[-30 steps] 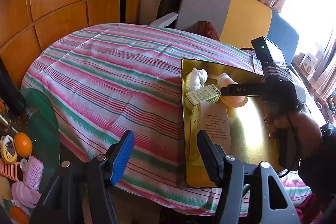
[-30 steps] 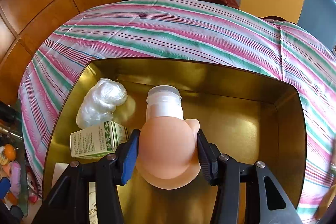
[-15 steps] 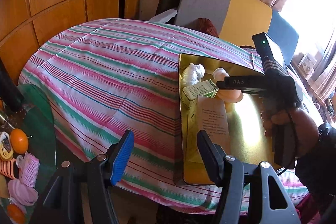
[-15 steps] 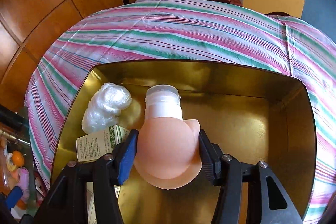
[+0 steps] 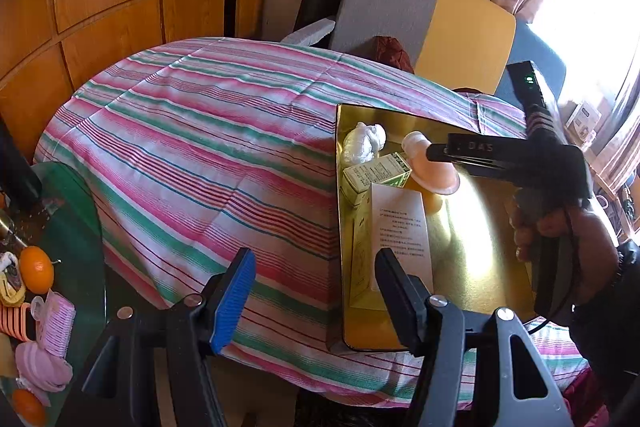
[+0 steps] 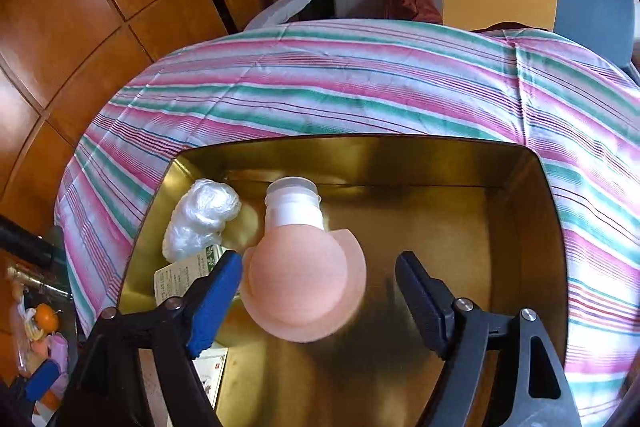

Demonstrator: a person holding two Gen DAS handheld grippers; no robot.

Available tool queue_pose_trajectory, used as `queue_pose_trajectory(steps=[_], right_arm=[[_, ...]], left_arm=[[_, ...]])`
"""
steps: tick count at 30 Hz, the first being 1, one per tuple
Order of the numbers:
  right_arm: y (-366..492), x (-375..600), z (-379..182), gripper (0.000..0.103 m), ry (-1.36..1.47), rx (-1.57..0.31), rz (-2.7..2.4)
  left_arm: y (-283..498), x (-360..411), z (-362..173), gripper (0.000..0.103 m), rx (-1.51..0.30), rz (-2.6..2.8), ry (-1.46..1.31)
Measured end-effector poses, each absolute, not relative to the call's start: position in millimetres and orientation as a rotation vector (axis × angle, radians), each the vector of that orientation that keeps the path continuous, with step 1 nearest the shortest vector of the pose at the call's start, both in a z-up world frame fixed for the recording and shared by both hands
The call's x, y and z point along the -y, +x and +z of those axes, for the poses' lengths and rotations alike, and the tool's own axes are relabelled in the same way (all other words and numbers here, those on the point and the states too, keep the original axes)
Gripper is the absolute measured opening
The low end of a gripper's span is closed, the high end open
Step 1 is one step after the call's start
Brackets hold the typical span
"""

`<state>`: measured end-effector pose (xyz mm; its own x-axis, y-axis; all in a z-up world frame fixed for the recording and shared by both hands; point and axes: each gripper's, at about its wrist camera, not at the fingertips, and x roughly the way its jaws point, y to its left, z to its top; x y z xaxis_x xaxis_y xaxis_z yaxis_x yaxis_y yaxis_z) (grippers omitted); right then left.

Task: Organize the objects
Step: 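Carry the peach silicone cup into the tray and open the right gripper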

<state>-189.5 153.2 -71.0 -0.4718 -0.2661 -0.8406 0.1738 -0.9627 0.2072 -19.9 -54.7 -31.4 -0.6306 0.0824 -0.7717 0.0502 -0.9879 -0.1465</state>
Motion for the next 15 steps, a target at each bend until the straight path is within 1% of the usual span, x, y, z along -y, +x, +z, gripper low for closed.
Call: queue_pose_trajectory(steps=[4, 10, 15], right_arm=[[-173.8, -164.6, -56.5, 0.08, 1.4, 0.151, -2.496], [-134.7, -188.3, -27.9, 0.086, 1.325, 0.131, -2.517], [-100.9, -220.8, -7.1, 0.089, 1.262, 0.123, -2.565]], left_arm=[[-18.6, 53.8, -28.4, 0.063, 0.223, 2.825, -1.328], [-15.6, 48.3, -22.9, 0.063, 0.185, 2.842, -1.301], [-11.9, 40.2, -16.1, 0.063, 0.142, 2.851, -1.262]])
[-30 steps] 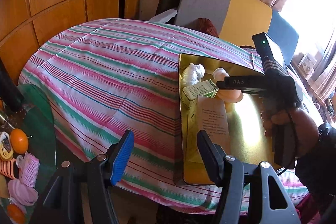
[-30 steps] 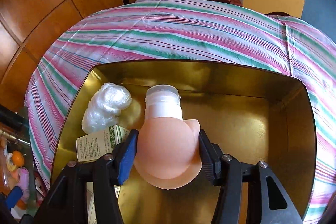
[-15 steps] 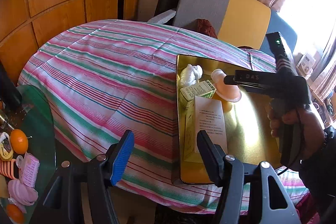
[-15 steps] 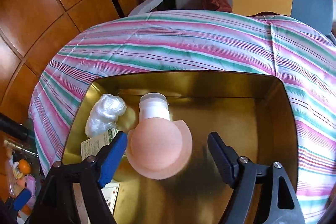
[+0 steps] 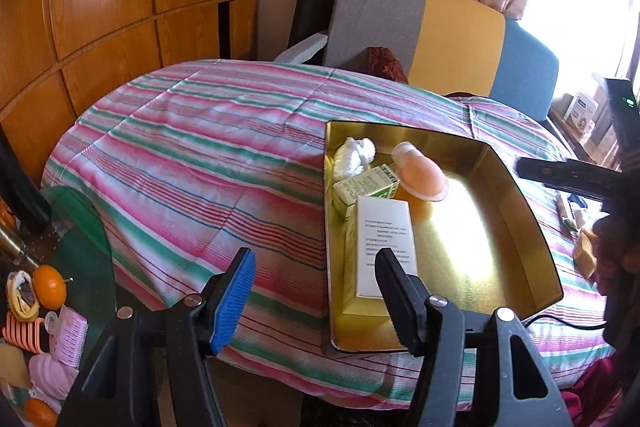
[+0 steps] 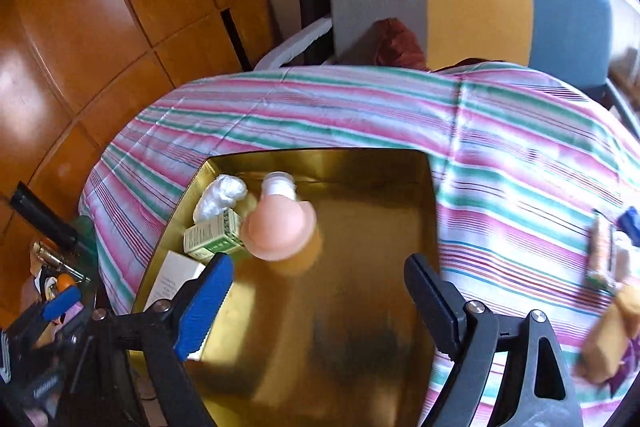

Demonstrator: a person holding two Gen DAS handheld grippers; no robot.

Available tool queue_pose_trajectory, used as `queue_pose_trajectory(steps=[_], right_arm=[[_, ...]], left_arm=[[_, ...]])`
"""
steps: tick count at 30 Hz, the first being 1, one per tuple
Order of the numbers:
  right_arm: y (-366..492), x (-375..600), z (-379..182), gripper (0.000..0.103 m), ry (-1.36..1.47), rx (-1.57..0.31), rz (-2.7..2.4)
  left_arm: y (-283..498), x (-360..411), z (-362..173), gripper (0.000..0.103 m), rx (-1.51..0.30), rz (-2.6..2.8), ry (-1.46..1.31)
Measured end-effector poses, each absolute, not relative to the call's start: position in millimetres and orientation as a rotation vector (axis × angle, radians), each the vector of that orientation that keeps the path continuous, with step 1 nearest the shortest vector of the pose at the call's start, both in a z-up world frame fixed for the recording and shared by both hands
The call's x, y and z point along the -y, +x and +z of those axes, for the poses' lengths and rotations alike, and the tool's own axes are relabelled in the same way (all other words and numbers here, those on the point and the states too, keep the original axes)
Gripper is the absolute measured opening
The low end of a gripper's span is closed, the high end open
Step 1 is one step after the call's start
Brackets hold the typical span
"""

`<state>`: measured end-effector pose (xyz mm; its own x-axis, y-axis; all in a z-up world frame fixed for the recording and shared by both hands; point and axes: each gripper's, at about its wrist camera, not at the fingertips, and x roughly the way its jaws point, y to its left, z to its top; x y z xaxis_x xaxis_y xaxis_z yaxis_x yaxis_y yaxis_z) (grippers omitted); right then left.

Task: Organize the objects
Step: 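Carry the peach silicone cup into the tray and open the right gripper, then move both tools back toward the remaining items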

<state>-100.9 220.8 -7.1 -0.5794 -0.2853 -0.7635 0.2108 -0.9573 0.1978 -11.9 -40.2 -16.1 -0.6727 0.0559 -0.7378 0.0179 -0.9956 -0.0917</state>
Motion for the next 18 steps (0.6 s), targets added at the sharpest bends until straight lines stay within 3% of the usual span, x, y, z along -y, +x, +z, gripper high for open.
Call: queue_pose_trajectory(steps=[11, 18], right_arm=[[-50.8, -356.7, 18.9, 0.095, 1.242, 0.294, -2.827], [-13.4, -472.4, 16.9, 0.095, 1.262, 0.542, -3.054]], left_arm=[[-3.4, 4.2, -1.9, 0.063, -0.034, 2.866, -1.199], [-4.5, -19.6, 18.3, 0.063, 0.014, 2.755, -1.118]])
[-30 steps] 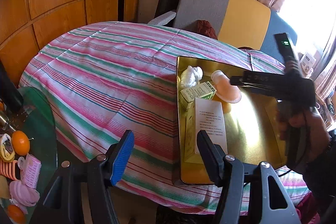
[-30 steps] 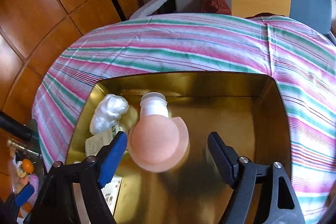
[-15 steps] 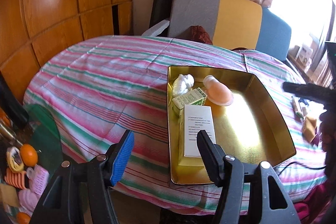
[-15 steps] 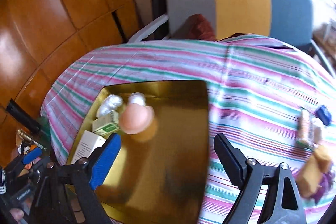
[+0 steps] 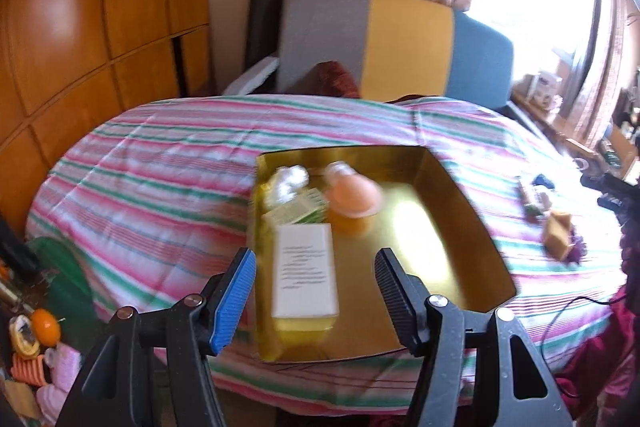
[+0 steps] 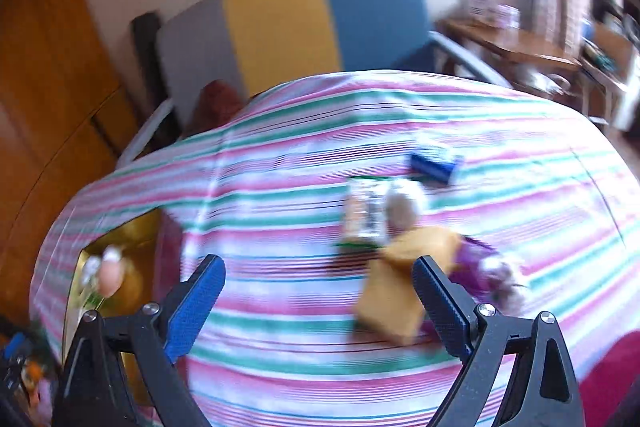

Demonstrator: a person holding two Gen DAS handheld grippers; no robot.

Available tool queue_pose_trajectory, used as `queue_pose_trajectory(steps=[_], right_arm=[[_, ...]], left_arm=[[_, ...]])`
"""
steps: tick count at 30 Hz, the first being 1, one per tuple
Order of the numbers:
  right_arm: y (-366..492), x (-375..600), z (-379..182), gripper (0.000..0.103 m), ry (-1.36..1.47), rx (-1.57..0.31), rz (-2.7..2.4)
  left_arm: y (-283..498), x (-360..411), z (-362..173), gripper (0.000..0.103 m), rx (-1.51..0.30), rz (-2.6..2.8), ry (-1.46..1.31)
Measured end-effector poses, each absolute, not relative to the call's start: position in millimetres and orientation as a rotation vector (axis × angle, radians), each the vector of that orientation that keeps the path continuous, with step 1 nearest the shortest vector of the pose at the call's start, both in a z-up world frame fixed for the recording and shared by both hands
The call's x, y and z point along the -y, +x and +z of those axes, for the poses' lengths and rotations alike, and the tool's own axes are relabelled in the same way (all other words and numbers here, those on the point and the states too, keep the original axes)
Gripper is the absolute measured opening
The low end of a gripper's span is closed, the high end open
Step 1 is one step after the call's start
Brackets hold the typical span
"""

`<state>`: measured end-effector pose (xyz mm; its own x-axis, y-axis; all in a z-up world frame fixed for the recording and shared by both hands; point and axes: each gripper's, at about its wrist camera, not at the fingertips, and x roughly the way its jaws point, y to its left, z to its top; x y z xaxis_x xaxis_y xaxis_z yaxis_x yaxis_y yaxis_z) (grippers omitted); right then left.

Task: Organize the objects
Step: 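Move both tools back toward the remaining items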

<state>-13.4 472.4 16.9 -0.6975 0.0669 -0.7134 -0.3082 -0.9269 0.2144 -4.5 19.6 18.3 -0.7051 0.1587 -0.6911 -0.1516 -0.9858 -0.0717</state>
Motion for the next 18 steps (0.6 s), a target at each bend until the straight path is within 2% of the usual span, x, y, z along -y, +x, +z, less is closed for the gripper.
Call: queue_pose_trajectory(steps=[9, 14, 18], right_arm=[[35.7, -595.4, -6.4, 0.096, -0.898, -0.759, 2.383], [49.8, -617.0, -22.8, 0.095, -0.85, -0.928, 2.321], [52.0, -621.0, -22.8, 0.096, -0.828, -0.985, 2.327]], left_arm=[[-20.3, -88.3, 28.4, 0.063, -0.021, 2.534, -1.115], [-27.0, -151.9, 26.2, 0.063, -0.111, 2.358, -1.126], [-27.7, -207.1, 17.8, 0.063, -0.167, 2.239, -1.146]])
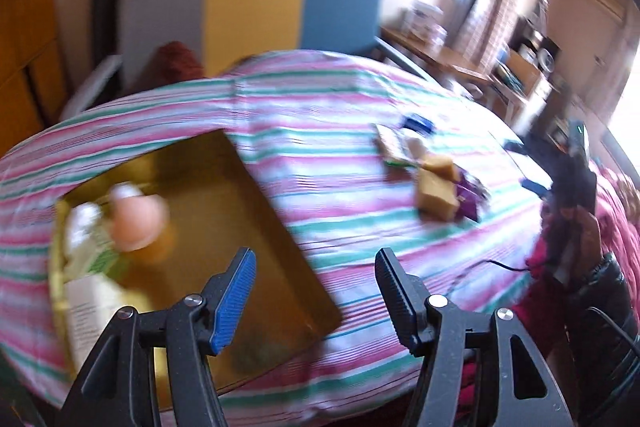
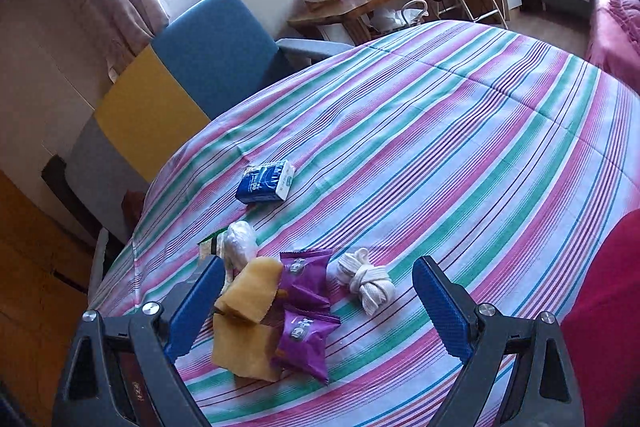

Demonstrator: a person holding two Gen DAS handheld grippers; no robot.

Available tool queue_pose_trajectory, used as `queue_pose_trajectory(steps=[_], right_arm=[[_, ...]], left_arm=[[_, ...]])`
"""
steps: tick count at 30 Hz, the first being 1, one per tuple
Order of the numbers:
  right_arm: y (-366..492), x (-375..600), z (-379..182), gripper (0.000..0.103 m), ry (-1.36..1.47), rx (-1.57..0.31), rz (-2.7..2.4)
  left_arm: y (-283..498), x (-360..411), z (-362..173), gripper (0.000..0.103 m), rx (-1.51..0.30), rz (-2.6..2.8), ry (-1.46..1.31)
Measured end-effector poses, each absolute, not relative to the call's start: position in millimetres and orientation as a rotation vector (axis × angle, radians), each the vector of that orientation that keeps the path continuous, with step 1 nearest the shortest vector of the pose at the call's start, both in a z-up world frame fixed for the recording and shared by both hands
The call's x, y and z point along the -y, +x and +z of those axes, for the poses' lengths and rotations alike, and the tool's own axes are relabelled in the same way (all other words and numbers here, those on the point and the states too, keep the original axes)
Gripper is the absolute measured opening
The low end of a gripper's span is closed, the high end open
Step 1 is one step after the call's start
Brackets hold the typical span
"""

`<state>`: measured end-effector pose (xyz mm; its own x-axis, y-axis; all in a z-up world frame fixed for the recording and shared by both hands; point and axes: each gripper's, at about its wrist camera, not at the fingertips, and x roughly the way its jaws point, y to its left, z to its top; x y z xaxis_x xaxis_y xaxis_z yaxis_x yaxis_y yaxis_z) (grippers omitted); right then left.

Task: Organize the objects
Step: 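Move both tools back toward the remaining items, then grasp the yellow sponge with the left gripper and lift it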

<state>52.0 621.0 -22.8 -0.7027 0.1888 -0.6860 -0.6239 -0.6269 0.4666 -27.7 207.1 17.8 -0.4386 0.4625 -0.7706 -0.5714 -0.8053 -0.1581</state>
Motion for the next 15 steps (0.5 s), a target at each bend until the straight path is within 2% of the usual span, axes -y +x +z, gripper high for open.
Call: queue_pose_trajectory(steps=[3, 6, 15], right_arm=[[52.4, -619.7, -25.9, 0.096, -0.833, -1.02, 2.331], [53.0, -620.3, -27.2, 0.097, -0.825, -1.046, 2.337], [53.1, -623.3, -31.1, 0.098, -0.823, -1.11, 2.343]], left_arm=[[-27.2, -249.0, 11.1, 0.064, -0.222, 2.158, -1.146], [-27.6, -291.9, 2.6, 0.072, -0.293, 2.102, -1.129], [-38.1, -392.1, -32.9, 0.081, -0.428, 1.977, -1.13]])
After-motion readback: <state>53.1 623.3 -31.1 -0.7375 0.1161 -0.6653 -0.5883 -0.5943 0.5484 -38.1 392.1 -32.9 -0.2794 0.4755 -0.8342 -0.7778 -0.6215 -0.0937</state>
